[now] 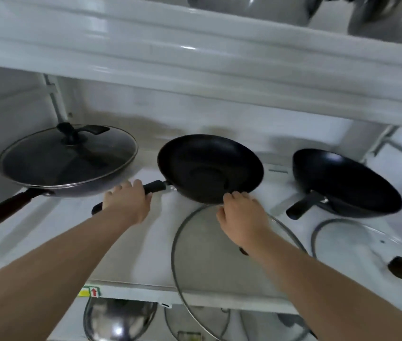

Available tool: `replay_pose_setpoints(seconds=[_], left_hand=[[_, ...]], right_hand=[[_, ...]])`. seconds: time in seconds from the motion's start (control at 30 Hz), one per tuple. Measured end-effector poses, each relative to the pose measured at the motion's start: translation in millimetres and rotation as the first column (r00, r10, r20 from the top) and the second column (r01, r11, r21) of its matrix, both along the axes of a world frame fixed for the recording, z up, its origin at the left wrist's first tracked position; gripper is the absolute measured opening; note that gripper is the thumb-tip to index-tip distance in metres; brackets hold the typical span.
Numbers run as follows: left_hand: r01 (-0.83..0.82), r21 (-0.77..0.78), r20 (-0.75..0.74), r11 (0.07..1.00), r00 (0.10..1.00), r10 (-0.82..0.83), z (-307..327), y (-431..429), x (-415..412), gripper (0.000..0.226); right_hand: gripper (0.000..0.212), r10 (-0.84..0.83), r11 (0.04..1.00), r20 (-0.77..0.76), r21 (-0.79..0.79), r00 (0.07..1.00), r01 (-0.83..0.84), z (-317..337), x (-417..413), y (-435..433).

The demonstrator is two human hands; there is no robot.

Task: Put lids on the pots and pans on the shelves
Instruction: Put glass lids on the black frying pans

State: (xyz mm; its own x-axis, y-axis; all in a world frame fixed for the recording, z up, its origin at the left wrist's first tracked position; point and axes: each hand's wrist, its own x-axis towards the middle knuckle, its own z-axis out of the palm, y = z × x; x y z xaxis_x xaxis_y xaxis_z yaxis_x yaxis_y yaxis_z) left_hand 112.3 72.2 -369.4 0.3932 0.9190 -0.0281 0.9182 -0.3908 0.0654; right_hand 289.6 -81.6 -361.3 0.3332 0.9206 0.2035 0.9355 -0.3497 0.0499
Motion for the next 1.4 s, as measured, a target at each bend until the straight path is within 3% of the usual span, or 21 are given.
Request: replay_pose_setpoints(seconds=[0.17,0.43,0.6,0.9,1.4], left_hand=[[0.069,0.060,0.025,0.996,0.997,-0.071,-7.2,-10.9,4.0,0.032],[0.133,-0.003,-0.038,0.991,0.990,-0.133,-2.9,-26.0,-1.8,0.027],[0.138,-0.038,-0.008,0.990,0.990,-0.138,-2.4,-39.6,-11.0,0.025],[0.107,-0.077,-0.038,0.991,0.993,-0.110,-2.7,-59.2,-43.1,0.026],[0.099,-0.148,-0.034,0.984,0.994,-0.105,-4.1,-112.9,-100.4,0.016]], right_hand=[[0.044,-0.177,0.963,0.018,-0.204,0.984,0.177,-32.9,13.5,-36.9],[0.030,-0.323,0.937,-0.080,-0.170,0.943,0.307,-49.4,11.0,-40.1],[0.018,-0.234,0.967,-0.125,-0.131,0.964,0.218,-44.3,-1.4,-59.5],[0.017,-0.139,0.986,-0.066,-0.099,0.988,0.133,-27.7,-40.2,-98.2],[0.016,-0.131,0.987,-0.019,-0.099,0.991,0.128,18.0,-91.6,-168.1]])
